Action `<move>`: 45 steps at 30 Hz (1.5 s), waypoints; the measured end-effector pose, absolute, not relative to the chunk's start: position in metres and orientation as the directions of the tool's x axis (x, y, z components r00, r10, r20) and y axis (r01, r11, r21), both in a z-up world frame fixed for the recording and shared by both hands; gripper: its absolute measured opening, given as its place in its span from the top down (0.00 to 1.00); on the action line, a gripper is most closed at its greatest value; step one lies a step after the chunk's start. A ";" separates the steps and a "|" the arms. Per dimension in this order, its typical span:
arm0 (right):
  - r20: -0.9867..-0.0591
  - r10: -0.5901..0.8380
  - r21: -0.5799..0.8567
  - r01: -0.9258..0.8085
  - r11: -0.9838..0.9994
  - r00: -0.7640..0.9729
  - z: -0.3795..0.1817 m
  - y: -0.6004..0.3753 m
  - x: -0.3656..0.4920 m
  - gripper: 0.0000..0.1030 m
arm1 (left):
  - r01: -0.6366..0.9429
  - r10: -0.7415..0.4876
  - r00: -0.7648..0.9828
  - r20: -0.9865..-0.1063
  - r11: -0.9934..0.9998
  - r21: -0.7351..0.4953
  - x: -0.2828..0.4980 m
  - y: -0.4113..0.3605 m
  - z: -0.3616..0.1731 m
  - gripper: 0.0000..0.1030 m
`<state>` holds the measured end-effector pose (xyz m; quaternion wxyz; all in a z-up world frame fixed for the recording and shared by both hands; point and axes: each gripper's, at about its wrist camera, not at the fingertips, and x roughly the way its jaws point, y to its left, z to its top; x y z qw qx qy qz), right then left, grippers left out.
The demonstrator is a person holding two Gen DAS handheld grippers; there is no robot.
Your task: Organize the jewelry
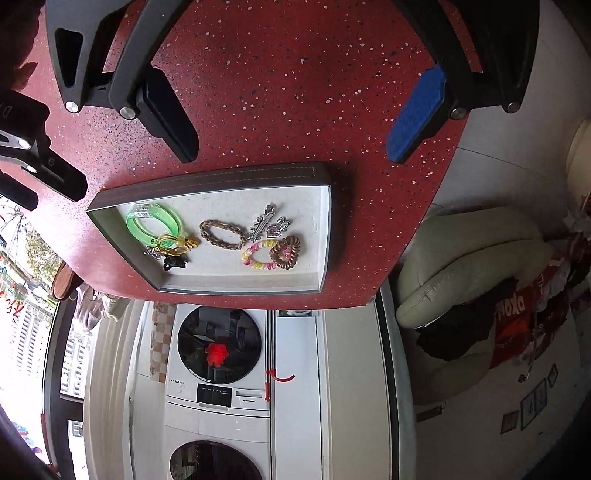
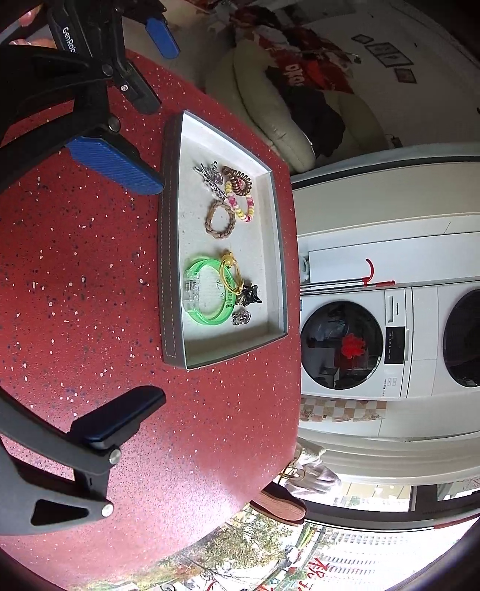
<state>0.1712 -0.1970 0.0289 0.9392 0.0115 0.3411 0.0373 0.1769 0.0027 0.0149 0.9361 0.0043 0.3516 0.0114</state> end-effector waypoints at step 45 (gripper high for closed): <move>-0.574 0.048 0.019 -0.045 0.999 0.818 0.039 -0.198 0.153 0.00 | -0.047 0.056 0.799 -0.599 0.998 0.030 0.156 0.001 0.020 0.00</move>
